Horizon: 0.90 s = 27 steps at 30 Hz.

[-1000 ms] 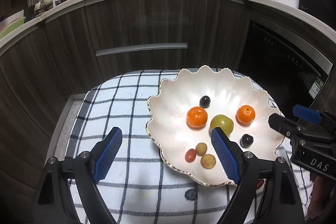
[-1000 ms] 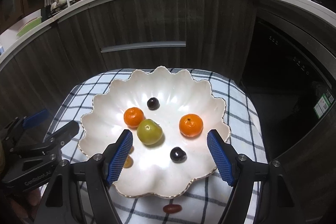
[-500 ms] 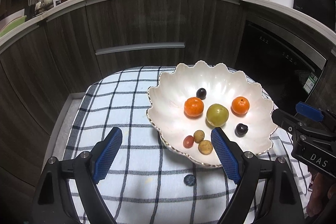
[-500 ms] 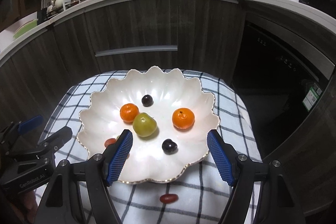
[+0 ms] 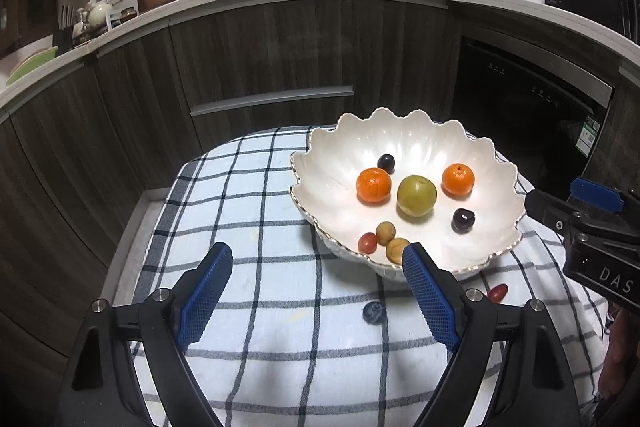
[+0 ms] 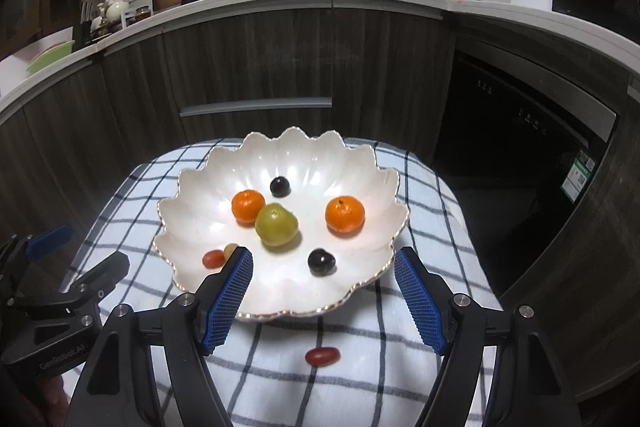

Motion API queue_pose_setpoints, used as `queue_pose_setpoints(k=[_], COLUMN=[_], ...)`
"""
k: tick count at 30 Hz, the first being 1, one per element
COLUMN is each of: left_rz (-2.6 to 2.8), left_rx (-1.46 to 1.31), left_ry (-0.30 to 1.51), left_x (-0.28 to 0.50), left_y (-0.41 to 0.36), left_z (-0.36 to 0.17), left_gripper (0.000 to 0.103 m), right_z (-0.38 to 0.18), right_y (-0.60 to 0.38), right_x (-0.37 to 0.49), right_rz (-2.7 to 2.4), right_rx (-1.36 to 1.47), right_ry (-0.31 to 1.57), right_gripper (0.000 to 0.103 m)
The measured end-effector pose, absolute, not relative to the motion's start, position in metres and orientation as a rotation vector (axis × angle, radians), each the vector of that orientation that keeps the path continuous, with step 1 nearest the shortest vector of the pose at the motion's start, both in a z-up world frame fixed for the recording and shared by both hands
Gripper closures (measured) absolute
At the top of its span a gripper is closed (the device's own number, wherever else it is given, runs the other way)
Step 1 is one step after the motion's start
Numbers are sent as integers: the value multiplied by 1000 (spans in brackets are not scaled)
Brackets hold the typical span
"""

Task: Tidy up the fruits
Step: 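Withdraw both open tools from the bowl back over the cloth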

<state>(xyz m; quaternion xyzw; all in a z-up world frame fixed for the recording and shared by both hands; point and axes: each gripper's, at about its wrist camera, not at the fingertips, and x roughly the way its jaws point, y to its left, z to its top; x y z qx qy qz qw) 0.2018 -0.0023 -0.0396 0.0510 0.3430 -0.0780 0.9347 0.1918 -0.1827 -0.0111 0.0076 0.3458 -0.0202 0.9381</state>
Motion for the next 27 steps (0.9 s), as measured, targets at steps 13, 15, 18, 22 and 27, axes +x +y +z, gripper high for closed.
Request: queue_pose_setpoints(k=[13,15,18,22,27], left_rz=[-202,-202,-205,-213,-229], left_rx=[114,112,111,121,144], left_ry=[697,702,709,719,735], left_x=[189,189,190,190,191], left_y=[-11,-11,-12,-14,-19], left_z=[-57,-59,-63,-70,-79], left_gripper=[16,16,16,16,17], right_z=[-33,-36,-40,-49,-60], right_y=[-186,-186,-187,-187,-189], right_x=[171,171,171,171,172], right_rz=[-57,-58,-58,-59,-53], right_rx=[10,7,7,7,6], right_ry=[722,726,734,752,777], right_gripper=[29,29,29,29,29])
